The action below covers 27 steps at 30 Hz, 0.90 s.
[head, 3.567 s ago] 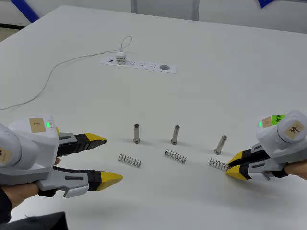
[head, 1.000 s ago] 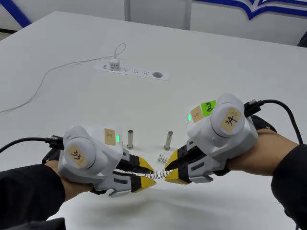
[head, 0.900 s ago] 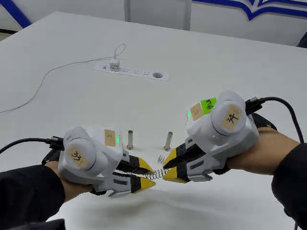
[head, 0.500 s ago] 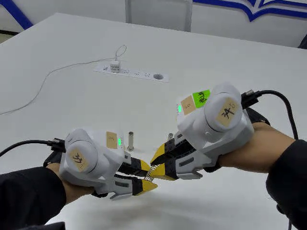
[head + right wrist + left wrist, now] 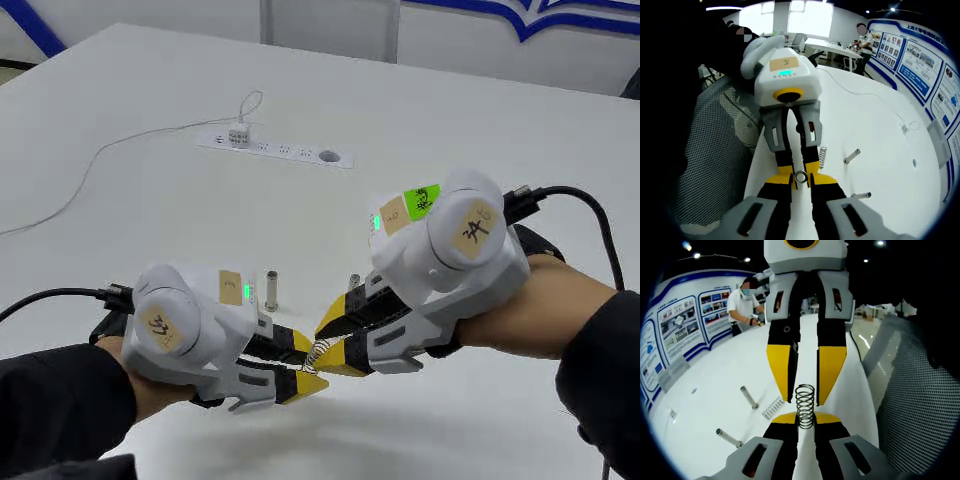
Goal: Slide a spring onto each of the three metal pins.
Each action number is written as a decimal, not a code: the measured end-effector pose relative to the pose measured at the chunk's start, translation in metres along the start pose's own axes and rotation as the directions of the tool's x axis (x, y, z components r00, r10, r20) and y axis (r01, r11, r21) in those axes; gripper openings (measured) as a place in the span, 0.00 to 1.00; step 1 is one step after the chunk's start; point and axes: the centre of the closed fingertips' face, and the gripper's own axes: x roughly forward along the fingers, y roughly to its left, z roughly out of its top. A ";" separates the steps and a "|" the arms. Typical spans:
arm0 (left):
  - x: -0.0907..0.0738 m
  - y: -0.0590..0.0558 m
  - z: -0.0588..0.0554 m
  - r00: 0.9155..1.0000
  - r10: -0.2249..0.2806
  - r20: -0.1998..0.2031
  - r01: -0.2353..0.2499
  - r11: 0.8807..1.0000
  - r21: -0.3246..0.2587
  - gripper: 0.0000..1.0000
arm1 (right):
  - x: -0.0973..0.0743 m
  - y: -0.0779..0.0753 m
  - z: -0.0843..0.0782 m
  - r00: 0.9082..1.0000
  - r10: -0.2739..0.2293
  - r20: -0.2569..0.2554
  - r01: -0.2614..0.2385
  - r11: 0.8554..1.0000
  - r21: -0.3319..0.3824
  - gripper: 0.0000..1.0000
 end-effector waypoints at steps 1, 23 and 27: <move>0.000 0.000 0.001 1.000 0.000 0.003 0.000 1.000 -0.002 0.11 | 0.001 0.000 0.000 1.000 0.001 -0.001 -0.001 1.000 0.000 0.15; -0.008 0.010 -0.004 1.000 0.030 0.003 -0.030 0.998 -0.048 0.23 | -0.026 -0.020 -0.015 0.998 -0.067 -0.018 0.067 0.997 0.035 0.12; -0.014 0.015 -0.007 0.999 0.049 0.003 -0.048 0.996 -0.070 0.26 | -0.038 -0.029 -0.027 0.994 -0.097 -0.041 0.099 0.993 0.057 0.12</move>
